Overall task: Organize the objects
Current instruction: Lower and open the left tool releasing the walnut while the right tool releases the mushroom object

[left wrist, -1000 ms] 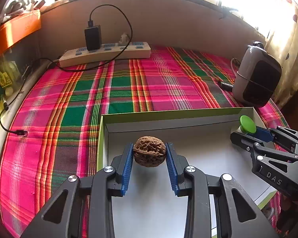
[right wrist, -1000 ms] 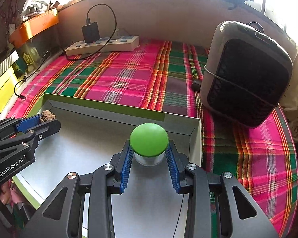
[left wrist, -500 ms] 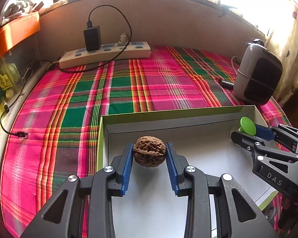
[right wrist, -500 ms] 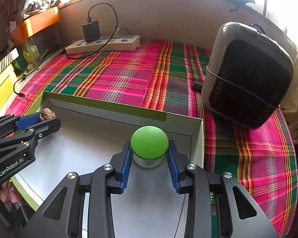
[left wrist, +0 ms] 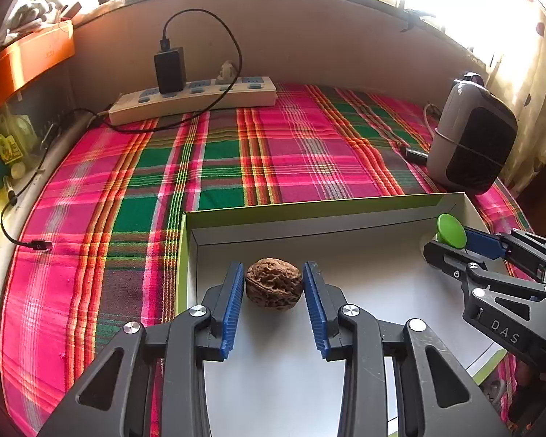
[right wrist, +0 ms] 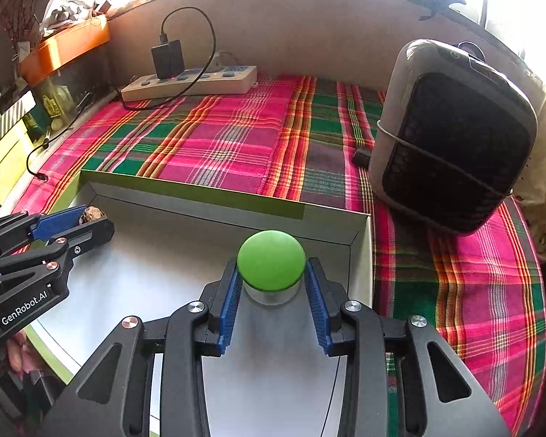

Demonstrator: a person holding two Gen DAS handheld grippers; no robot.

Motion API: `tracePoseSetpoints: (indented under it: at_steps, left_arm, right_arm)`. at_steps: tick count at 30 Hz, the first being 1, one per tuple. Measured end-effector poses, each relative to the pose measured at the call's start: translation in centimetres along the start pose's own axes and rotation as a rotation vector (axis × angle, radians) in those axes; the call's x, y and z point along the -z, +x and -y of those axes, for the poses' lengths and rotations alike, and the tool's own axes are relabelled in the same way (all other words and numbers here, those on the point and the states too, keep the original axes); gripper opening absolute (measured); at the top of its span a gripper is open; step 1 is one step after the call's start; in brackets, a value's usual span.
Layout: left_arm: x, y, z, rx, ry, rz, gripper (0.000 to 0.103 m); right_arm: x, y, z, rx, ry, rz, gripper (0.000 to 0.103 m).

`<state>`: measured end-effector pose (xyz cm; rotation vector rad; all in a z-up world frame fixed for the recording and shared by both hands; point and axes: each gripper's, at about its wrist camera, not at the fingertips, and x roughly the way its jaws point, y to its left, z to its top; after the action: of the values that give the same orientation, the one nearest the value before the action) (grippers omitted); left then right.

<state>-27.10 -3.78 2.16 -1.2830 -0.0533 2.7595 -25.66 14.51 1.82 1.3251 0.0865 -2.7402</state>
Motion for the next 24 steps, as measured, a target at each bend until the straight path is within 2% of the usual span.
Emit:
tracePoseSetpoints:
  at_steps: [5, 24]
  left_arm:
    - [0.1, -0.3, -0.2, 0.008, -0.013, 0.002, 0.032]
    - [1.6, -4.1, -1.3, 0.011, -0.036, 0.054, 0.034]
  right_arm:
    - [0.0, -0.5, 0.0, 0.007, 0.000, 0.018, 0.048]
    - [1.2, -3.7, 0.1, -0.003, 0.036, 0.066, 0.049]
